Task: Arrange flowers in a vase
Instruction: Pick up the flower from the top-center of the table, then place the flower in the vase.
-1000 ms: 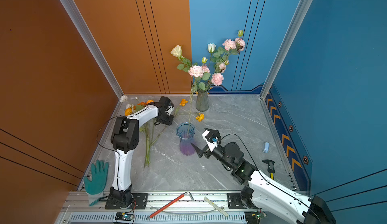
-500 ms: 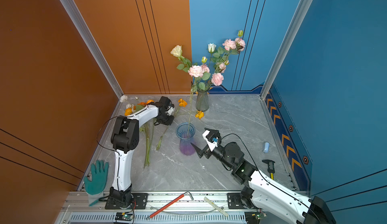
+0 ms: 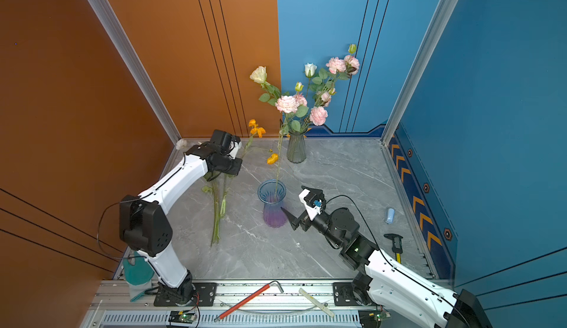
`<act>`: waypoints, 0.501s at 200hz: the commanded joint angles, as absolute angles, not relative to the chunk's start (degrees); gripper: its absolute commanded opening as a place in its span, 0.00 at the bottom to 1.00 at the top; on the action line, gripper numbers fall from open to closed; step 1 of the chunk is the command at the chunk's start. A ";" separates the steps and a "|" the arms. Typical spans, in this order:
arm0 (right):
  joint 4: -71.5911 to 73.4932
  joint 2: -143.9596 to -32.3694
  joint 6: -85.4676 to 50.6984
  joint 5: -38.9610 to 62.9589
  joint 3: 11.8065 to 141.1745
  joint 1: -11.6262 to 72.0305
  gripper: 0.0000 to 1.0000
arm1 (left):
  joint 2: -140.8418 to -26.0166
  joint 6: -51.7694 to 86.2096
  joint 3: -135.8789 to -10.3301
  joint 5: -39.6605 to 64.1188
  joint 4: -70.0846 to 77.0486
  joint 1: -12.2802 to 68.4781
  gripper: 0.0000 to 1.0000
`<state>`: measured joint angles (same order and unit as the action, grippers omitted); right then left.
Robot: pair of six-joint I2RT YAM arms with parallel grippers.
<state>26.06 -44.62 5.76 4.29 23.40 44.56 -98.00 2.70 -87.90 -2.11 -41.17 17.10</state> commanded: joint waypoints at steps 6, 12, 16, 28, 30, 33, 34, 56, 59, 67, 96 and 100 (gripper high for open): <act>27.15 -43.82 4.36 4.74 22.66 44.11 1.00 | -90.43 8.06 -83.16 -6.88 -40.91 16.37 0.00; 27.45 -43.87 4.15 4.92 22.59 44.01 1.00 | -88.27 9.02 -82.58 -7.40 -40.47 16.35 0.00; 27.67 -43.96 4.05 5.04 22.54 43.99 1.00 | -86.95 9.55 -82.19 -7.74 -40.24 16.38 0.00; 27.77 -44.03 3.87 5.30 22.50 43.76 1.00 | -82.42 11.32 -81.14 -8.98 -38.96 16.57 0.00; 27.77 -44.05 3.85 5.35 22.50 43.72 1.00 | -81.73 11.66 -80.95 -9.21 -38.59 16.71 0.00; 27.84 -44.12 3.79 5.29 22.50 43.69 1.00 | -80.50 12.05 -80.62 -9.37 -38.08 16.78 0.00; 27.89 -44.17 3.78 5.28 22.50 43.68 1.00 | -80.15 12.13 -80.56 -9.39 -37.98 16.87 0.00; 28.31 -44.38 3.26 6.29 22.46 43.38 1.00 | -71.93 14.04 -79.55 -11.19 -33.38 19.05 0.00; 28.30 -44.41 3.25 6.49 22.49 43.34 1.00 | -71.06 14.10 -79.49 -11.35 -32.56 19.57 0.00; 28.09 -44.47 3.25 7.03 22.69 43.26 1.00 | -68.80 14.02 -79.21 -11.71 -30.22 21.06 0.00; 26.45 -45.43 3.70 9.65 23.95 43.25 1.00 | -63.29 12.15 -78.78 -13.23 -21.93 27.62 0.00; 26.33 -45.59 3.69 10.20 24.16 43.30 1.00 | -62.68 11.90 -78.46 -12.58 -20.26 28.48 0.00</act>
<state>26.15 -44.73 4.43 6.55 23.00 43.48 -65.12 12.08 -79.68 -10.96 -30.09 24.51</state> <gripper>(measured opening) 0.997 0.067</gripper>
